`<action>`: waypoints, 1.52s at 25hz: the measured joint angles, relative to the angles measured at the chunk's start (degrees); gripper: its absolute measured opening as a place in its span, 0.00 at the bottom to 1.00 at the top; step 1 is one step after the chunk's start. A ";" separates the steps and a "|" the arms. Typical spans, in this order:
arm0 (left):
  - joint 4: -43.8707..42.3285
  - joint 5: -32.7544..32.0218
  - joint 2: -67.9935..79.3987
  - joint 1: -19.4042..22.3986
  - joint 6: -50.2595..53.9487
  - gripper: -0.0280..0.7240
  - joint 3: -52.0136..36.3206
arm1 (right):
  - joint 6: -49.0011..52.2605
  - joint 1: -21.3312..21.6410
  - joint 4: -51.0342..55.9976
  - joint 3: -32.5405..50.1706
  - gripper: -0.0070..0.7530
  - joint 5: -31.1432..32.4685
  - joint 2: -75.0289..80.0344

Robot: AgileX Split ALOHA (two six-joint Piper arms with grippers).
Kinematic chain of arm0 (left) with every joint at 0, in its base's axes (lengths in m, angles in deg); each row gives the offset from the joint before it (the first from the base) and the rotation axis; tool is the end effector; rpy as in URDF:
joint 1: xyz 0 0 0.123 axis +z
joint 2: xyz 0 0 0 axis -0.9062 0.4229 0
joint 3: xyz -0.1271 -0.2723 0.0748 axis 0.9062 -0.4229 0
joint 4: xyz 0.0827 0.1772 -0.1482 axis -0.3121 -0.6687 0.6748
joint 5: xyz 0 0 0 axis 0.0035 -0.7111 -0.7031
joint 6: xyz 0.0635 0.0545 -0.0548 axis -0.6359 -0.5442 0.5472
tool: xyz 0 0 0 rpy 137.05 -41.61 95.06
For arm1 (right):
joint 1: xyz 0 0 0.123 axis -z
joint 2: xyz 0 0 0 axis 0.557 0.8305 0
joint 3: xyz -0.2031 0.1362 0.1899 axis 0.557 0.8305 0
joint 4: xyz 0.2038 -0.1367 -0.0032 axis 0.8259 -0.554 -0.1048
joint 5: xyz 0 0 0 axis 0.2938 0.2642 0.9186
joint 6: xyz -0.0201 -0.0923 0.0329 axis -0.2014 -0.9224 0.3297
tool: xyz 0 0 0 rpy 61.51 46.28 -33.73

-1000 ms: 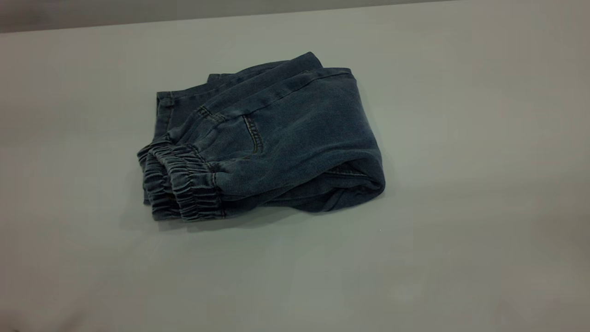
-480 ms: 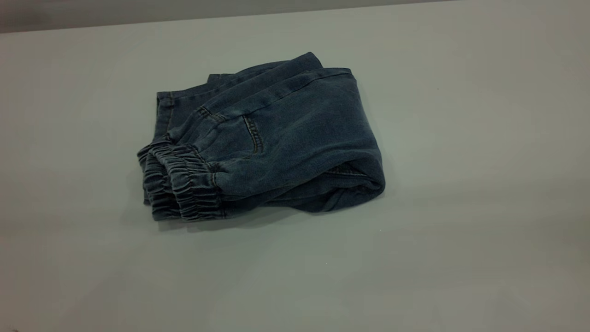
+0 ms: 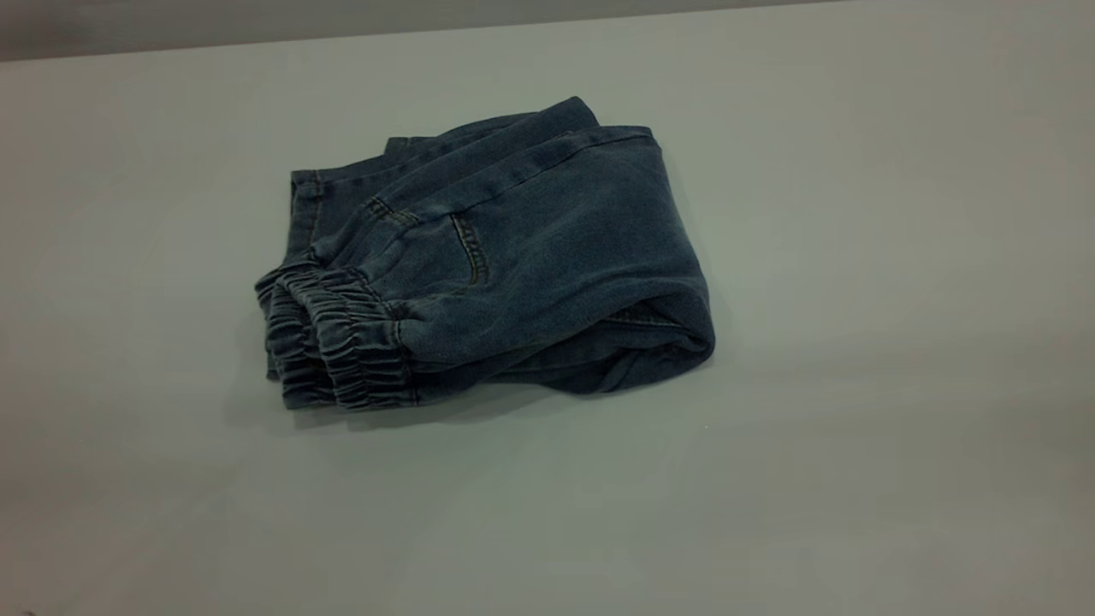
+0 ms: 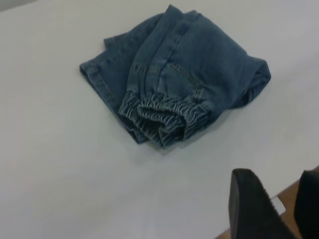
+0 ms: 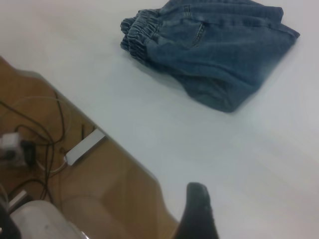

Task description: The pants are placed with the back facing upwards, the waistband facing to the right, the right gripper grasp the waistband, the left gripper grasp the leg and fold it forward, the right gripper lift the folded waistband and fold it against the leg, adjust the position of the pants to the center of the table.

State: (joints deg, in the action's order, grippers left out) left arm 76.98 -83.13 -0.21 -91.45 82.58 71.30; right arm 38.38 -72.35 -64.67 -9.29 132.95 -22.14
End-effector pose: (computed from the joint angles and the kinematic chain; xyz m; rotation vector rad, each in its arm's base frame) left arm -0.0160 0.0000 0.2812 0.5458 2.0887 -0.3401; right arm -0.0071 -0.0003 0.2738 -0.7002 2.1152 0.4517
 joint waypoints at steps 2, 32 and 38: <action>-0.13 -0.35 0.00 0.00 -0.79 0.36 -0.97 | -0.16 2.66 0.07 0.00 0.65 0.00 0.03; 0.29 -0.45 0.00 13.17 -1.28 0.36 -1.52 | -0.16 35.12 0.07 0.00 0.65 0.03 -8.52; 0.24 -0.45 -0.62 26.12 -1.22 0.36 -1.52 | -0.16 35.12 0.07 0.00 0.65 -0.03 -8.52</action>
State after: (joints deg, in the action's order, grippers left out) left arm 77.21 -83.58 -0.84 -65.33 81.35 69.79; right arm 38.22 -37.22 -64.60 -9.29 132.92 -30.67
